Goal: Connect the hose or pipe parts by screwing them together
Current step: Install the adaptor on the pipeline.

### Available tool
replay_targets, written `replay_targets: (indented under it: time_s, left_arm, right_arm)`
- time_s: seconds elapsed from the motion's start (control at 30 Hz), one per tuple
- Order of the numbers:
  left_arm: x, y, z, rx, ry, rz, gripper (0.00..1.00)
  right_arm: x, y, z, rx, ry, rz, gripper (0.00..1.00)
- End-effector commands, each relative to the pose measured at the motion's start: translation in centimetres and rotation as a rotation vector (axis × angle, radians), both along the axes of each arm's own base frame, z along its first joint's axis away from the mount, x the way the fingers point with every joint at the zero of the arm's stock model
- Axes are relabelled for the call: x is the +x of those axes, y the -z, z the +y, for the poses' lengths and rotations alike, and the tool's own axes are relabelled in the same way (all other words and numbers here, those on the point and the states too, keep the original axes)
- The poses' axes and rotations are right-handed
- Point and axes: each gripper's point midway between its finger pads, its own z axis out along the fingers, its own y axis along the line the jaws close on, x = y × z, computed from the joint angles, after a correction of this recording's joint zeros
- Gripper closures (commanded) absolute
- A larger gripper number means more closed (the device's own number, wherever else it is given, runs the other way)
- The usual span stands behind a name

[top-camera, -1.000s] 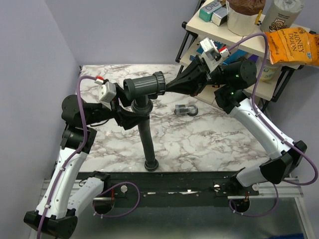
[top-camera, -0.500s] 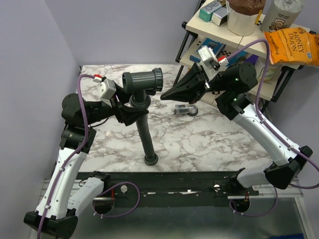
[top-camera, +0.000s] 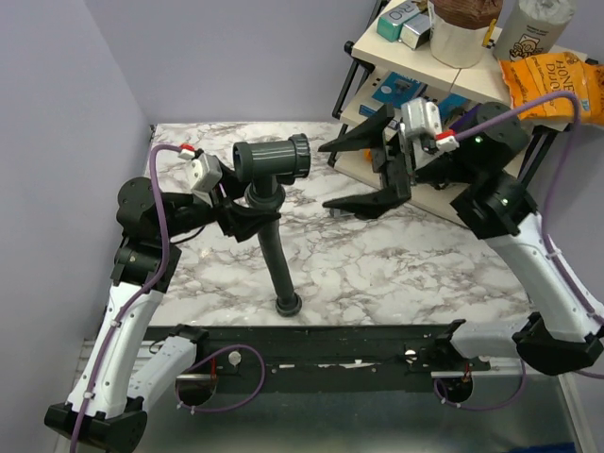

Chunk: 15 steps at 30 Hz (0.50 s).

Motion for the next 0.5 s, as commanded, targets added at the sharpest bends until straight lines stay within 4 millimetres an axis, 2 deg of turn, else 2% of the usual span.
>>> replay_targets:
  time_s: [0.0,0.03,0.07,0.17,0.2,0.23,0.27,0.3,0.37,0.4,0.47]
  left_arm:
    - [-1.3,-1.1,0.0,0.042,0.050,-0.094,1.00]
    - [-1.3,-0.4,-0.1,0.056,0.060,-0.069,1.00]
    - [-1.1,-0.1,-0.1,0.066,0.063,-0.065,1.00]
    - [-0.8,0.8,-0.4,0.114,0.078,-0.060,1.00]
    - [-0.9,0.7,-0.5,0.121,0.084,-0.067,1.00]
    - [-0.9,1.4,-0.7,0.148,0.099,-0.073,1.00]
    - [-0.9,1.5,-0.8,0.160,0.098,-0.075,1.00]
    - [-0.9,1.4,-0.8,0.171,0.098,-0.086,1.00]
    - [-0.7,2.1,-0.9,0.205,0.104,-0.092,1.00]
    - [-0.8,2.0,-0.8,0.209,0.103,-0.095,1.00]
    - [-0.8,2.1,-0.9,0.222,0.108,-0.101,1.00]
  right_arm:
    - [1.0,-0.7,-2.5,-0.058,0.194,-0.147,0.00]
    - [0.7,-2.2,-3.0,-0.038,0.205,-0.181,0.00]
    - [1.4,-1.6,-2.4,-0.069,0.199,-0.167,0.00]
    - [2.5,-2.6,-1.4,-0.085,0.195,-0.175,0.00]
    - [2.5,-2.7,-1.1,-0.093,0.175,-0.176,0.00]
    - [2.5,-3.0,-0.7,-0.097,0.163,-0.176,0.00]
    - [2.0,-4.0,-0.9,-0.090,0.160,-0.186,0.00]
    - [3.2,-3.3,0.2,-0.115,0.168,-0.175,0.00]
    - [2.9,-2.9,0.9,-0.142,0.166,-0.177,0.00]
    - [4.0,-2.0,1.7,-0.169,0.196,-0.184,0.00]
    - [3.9,-0.6,2.6,-0.215,0.194,-0.174,0.00]
